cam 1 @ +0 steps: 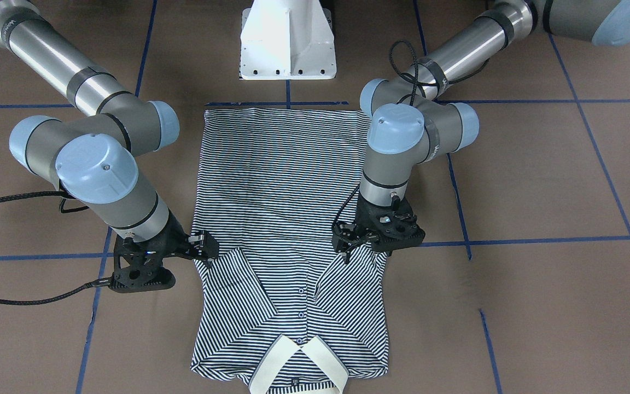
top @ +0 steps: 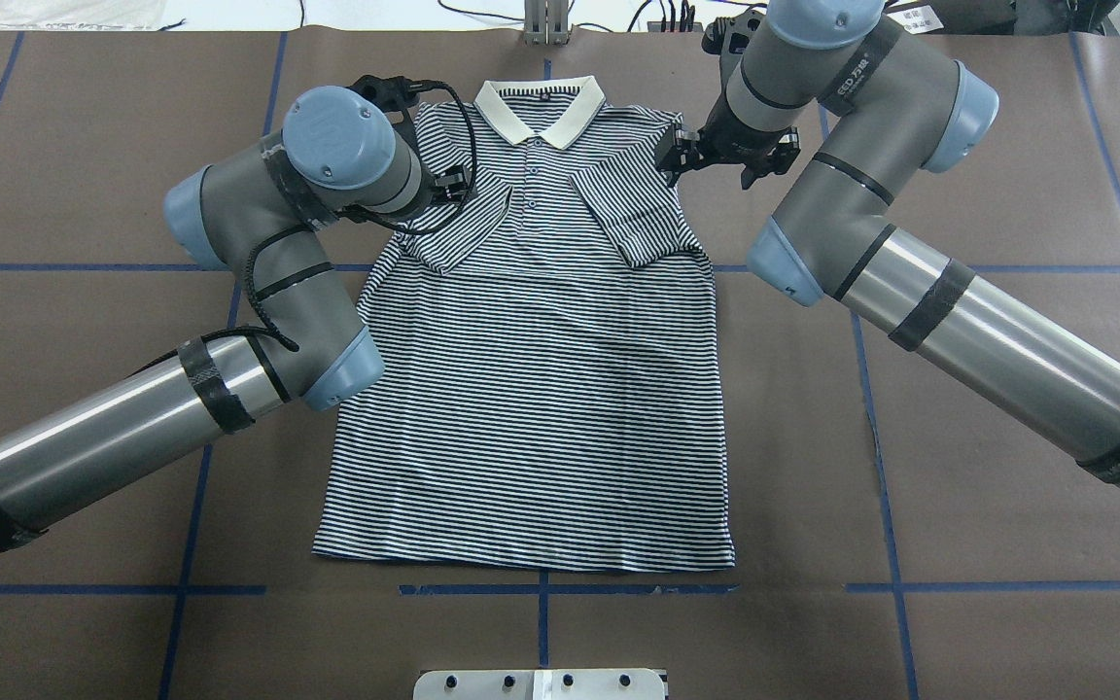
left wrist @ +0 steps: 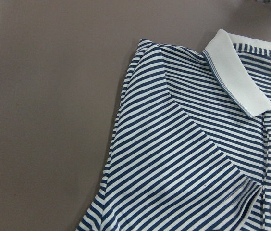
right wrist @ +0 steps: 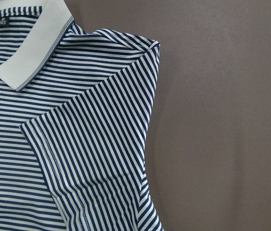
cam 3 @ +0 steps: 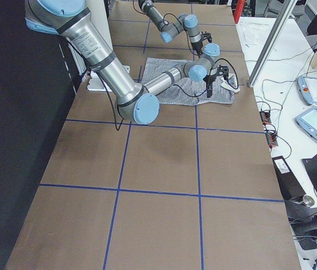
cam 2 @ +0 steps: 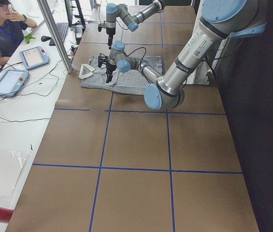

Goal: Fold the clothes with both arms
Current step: 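Move both grippers down to the shirt hem nearest the robot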

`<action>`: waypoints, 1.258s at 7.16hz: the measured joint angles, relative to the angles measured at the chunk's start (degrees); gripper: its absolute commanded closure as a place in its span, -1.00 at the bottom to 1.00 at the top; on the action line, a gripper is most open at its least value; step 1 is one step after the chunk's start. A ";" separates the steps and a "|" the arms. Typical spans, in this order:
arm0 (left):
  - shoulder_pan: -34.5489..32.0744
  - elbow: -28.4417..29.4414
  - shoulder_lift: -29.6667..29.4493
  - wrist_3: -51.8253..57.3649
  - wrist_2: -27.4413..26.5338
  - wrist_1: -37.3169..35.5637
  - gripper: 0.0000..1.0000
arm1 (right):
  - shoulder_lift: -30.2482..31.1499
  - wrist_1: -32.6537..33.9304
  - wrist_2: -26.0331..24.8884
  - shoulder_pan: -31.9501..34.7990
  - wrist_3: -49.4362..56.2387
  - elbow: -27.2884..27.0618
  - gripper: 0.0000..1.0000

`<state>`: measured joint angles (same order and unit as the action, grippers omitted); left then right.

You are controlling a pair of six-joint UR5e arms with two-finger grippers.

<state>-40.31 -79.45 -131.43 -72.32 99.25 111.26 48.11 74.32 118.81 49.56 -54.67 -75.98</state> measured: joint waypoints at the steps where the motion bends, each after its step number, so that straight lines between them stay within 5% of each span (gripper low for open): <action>1: -0.13 -8.32 5.45 3.71 2.72 -2.15 -1.00 | 2.97 0.31 0.13 -0.68 -1.28 -4.00 -1.00; 3: -0.26 -21.50 15.07 7.05 6.77 -4.74 -1.00 | 13.89 0.50 -0.68 -6.08 -10.31 -17.81 -1.00; 5: -0.29 -25.91 18.82 7.65 8.21 -5.54 -1.00 | 25.42 0.39 -9.93 -18.84 -23.21 -31.65 -1.00; 7: -0.29 -27.14 20.02 7.61 8.39 -5.99 -1.00 | 30.24 0.44 -18.94 -30.63 -33.65 -37.98 -1.00; 9: -0.29 -28.21 20.21 7.27 8.39 -6.05 -1.00 | 31.33 2.92 -21.67 -34.86 -36.55 -38.98 -1.00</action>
<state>-40.60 -107.66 -111.22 -65.05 107.65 105.21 79.45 77.24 97.14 14.70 -91.22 -114.96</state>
